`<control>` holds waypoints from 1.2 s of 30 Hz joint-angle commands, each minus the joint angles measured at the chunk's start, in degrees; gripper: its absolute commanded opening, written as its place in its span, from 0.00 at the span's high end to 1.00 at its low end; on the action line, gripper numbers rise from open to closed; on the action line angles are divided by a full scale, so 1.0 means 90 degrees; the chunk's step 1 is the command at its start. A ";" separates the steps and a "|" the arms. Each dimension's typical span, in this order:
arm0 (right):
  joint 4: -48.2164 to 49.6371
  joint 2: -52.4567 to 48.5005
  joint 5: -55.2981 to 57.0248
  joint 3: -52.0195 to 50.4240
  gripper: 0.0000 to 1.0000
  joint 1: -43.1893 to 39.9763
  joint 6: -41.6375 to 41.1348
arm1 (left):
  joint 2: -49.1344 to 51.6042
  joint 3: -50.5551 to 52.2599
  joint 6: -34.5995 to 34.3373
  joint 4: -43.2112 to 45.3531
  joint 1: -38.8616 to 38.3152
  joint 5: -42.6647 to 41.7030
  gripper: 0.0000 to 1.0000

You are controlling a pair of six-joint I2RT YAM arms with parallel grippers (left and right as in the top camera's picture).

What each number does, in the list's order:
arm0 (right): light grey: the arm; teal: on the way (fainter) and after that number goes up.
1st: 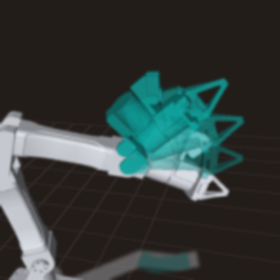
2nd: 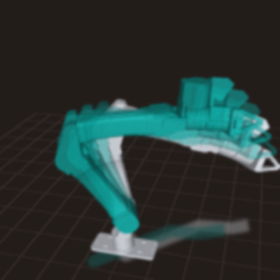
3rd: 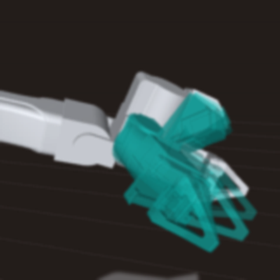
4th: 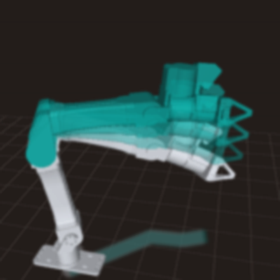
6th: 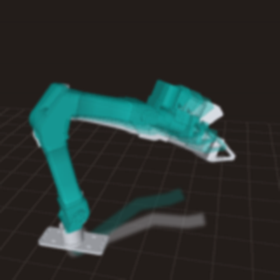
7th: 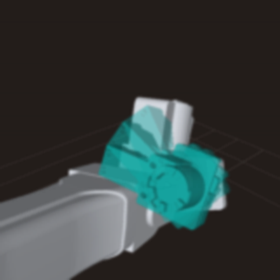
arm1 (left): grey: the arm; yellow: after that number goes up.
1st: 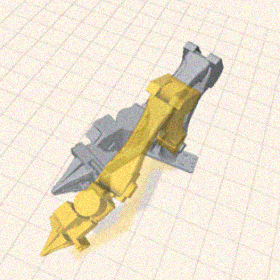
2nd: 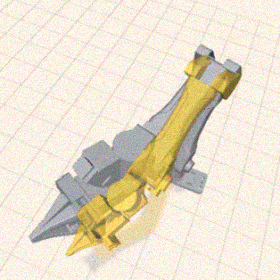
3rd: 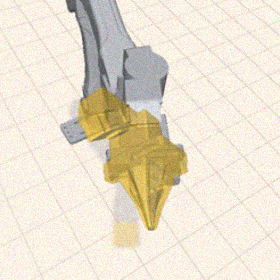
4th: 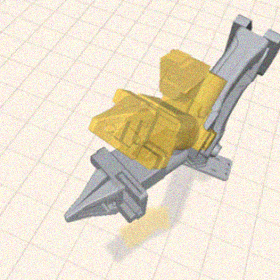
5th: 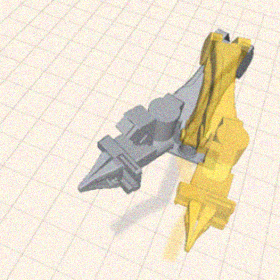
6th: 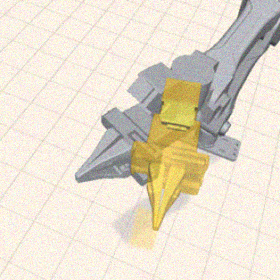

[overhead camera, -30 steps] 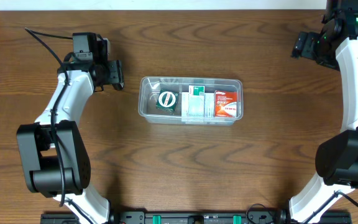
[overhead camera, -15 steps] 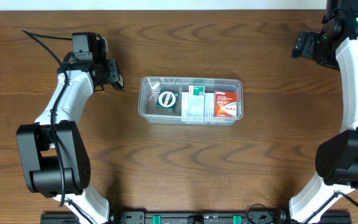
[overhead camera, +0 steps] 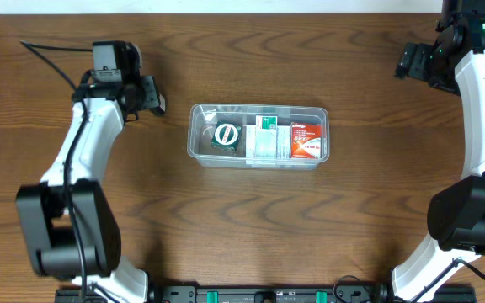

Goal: Pack container
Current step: 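Carry the dark bottle right and lower it into the container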

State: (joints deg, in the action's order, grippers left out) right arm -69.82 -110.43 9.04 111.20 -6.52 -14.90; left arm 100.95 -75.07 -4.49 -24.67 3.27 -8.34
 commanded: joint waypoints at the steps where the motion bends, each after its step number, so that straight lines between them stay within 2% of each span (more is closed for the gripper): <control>1: -0.0007 0.0068 0.0090 -0.0017 0.01 -0.0019 -0.0032 | -0.0617 -0.0044 -0.0029 -0.0051 0.0017 0.0051 0.94; 6: -0.0007 0.0068 0.0090 -0.0017 0.01 -0.0029 -0.0032 | -0.1103 -0.0044 -0.0027 -0.0401 -0.0075 0.0049 0.94; 12: -0.0007 0.0068 0.0087 -0.0017 0.01 -0.0027 -0.0032 | -0.1605 -0.0044 0.0036 -0.1222 -0.0605 0.0056 0.94; 18: -0.0007 0.0068 0.0087 -0.0017 0.01 -0.0029 -0.0032 | -0.2030 -0.0044 0.0034 -0.1528 -0.1178 0.0063 0.94; 23: -0.0007 0.0068 0.0087 -0.0017 0.01 -0.0029 -0.0032 | -0.2365 -0.0044 -0.0063 -0.1702 -0.1557 0.0512 0.94; 29: -0.0007 0.0068 0.0087 -0.0017 0.01 -0.0029 -0.0032 | -0.2305 -0.0044 -0.0374 -0.1785 -0.1972 0.0510 0.94; 36: -0.0007 0.0068 0.0087 -0.0017 0.01 -0.0029 -0.0032 | -0.1673 -0.0044 -0.0444 -0.1787 -0.2414 0.0559 0.94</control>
State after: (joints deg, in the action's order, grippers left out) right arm -69.82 -110.43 9.06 111.20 -6.52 -14.90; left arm 83.48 -75.02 -7.33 -40.75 -17.43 -4.25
